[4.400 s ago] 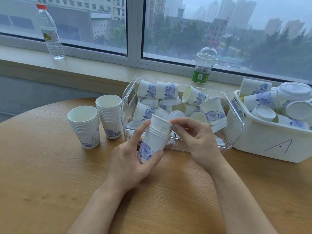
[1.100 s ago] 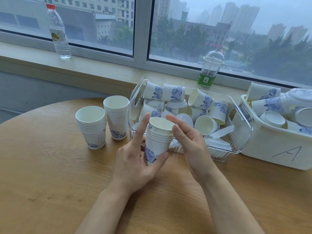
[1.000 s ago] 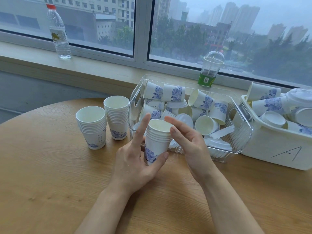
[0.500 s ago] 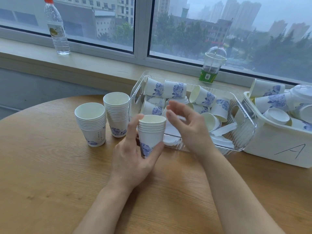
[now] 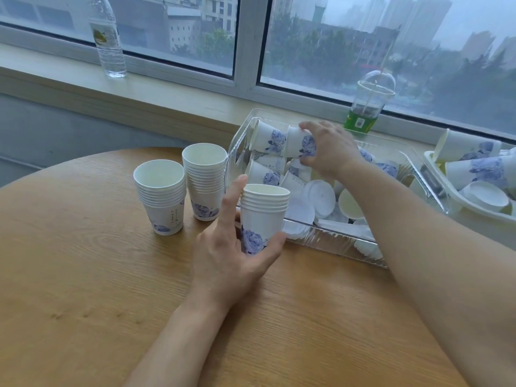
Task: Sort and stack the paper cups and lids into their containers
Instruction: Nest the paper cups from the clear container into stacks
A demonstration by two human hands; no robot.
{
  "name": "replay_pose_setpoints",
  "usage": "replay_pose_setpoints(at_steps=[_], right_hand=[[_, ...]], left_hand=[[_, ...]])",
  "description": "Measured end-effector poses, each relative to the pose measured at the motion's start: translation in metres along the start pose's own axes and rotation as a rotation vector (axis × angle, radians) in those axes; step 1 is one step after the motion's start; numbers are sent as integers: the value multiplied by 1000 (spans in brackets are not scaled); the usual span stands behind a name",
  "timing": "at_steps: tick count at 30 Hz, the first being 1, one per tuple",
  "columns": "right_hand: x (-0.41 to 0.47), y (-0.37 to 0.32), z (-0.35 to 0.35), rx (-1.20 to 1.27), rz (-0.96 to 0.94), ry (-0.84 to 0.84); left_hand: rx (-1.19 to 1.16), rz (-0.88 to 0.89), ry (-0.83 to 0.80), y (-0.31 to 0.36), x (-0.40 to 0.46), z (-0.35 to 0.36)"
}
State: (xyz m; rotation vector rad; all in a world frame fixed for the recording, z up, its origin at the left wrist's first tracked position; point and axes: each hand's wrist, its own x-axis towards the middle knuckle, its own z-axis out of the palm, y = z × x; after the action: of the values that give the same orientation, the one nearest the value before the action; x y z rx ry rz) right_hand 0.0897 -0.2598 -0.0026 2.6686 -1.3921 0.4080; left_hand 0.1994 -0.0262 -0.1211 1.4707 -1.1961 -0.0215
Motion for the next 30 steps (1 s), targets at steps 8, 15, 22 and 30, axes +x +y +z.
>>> replay_pose_setpoints(at_steps=[8, 15, 22, 30], right_hand=[[-14, 7, -10, -31, -68, 146], [-118, -2, -18, 750, 135, 390], [-218, -28, 2, 1881, 394, 353], [-237, -29, 33, 1871, 503, 443]], left_hand=[[8, -8, -79, -3, -1, 0], [-54, -7, -193, 3, -5, 2], [-129, 67, -373, 15, -16, 9], [-108, 142, -467, 14, -19, 17]])
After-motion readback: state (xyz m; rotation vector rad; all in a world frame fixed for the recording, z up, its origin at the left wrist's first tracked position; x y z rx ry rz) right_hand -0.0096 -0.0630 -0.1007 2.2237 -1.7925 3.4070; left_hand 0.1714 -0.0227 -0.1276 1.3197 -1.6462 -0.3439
